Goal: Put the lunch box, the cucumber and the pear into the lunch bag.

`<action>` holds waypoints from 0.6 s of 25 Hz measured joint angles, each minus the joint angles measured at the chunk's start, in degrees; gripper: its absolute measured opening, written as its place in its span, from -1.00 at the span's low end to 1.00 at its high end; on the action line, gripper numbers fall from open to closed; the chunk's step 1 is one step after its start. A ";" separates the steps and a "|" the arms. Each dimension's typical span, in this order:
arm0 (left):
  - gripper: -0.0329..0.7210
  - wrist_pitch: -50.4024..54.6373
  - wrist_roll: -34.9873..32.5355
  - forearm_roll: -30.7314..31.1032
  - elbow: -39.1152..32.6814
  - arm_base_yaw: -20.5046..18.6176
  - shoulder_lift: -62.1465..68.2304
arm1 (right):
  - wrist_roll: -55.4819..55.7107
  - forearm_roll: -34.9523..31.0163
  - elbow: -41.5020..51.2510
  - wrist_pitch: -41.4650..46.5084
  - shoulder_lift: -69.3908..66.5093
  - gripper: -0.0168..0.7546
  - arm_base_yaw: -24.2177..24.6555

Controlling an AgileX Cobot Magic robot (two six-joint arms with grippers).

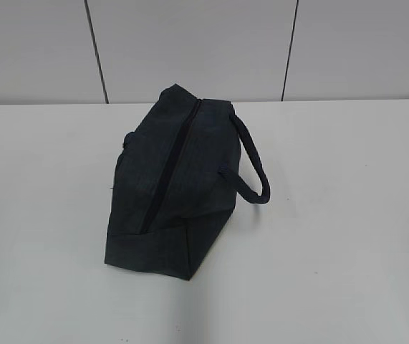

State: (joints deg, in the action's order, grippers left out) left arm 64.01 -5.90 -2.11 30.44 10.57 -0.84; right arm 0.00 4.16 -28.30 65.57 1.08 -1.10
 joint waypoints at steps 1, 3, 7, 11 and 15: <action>-0.20 0.00 0.00 0.00 0.00 0.00 0.00 | 0.00 0.00 0.00 0.00 0.00 0.01 0.00; -0.20 0.00 0.00 0.00 0.00 0.00 0.00 | 0.00 0.00 0.00 0.00 0.00 0.01 0.00; -0.20 0.00 0.00 0.00 0.00 0.00 0.00 | 0.00 0.00 0.00 0.00 0.00 0.01 0.00; -0.20 0.00 0.00 0.00 0.00 0.00 0.00 | 0.00 0.00 0.00 0.00 0.00 0.01 0.00; -0.20 0.00 0.00 0.00 0.00 0.00 0.00 | 0.00 0.00 0.00 0.00 0.00 0.01 0.00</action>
State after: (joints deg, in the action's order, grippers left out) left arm 64.01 -5.90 -2.11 30.44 10.57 -0.84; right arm 0.00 4.16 -28.30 65.57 1.08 -1.10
